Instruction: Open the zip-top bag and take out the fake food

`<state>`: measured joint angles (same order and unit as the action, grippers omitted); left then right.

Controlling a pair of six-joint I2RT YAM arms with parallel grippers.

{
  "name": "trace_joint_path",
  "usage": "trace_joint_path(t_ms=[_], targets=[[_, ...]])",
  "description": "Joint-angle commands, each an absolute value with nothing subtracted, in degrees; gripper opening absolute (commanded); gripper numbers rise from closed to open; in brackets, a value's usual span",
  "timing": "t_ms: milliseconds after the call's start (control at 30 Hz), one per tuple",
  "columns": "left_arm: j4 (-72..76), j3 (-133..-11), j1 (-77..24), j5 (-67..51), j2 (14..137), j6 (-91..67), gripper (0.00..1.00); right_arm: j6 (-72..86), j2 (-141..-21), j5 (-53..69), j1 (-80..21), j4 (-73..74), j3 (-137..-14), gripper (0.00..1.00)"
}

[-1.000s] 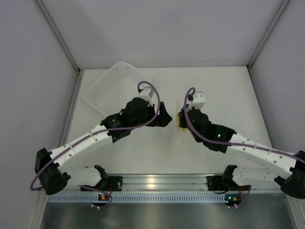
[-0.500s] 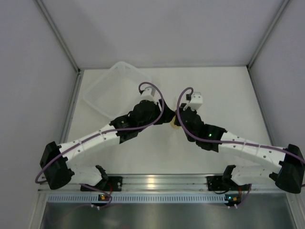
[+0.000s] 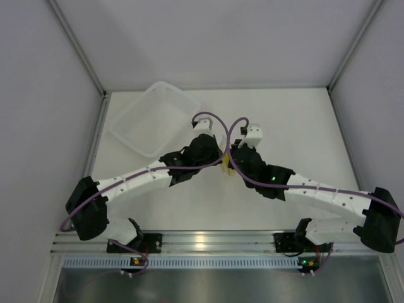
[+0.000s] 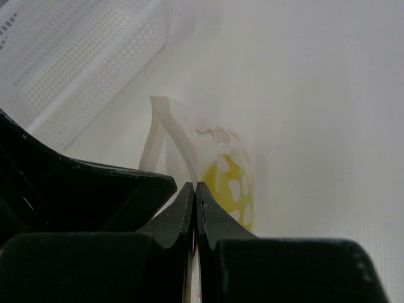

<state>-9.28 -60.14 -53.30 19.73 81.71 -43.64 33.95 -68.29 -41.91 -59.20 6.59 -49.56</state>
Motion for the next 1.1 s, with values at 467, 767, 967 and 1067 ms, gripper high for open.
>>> trace_joint_path(t_ms=[467, 767, 967, 1067], targets=[[-15.47, -53.8, -47.29, 27.95, 75.42, -40.87, 0.0, 23.56, -65.3, -38.66, -52.56, 14.23, -48.16, 0.0], [-15.38, -50.89, -45.0, 25.75, 72.95, -40.96, 0.0, 22.41, -64.6, -40.95, -51.85, 19.24, -49.65, 0.0], [-15.29, -49.92, -44.91, 23.32, 71.63, -41.04, 0.0, 21.71, -65.92, -38.44, -51.77, 20.75, -51.59, 0.0], [-15.29, -50.88, -45.09, 17.61, 71.81, -42.0, 0.0, 23.02, -66.97, -34.1, -52.38, 19.69, -52.82, 0.0]])
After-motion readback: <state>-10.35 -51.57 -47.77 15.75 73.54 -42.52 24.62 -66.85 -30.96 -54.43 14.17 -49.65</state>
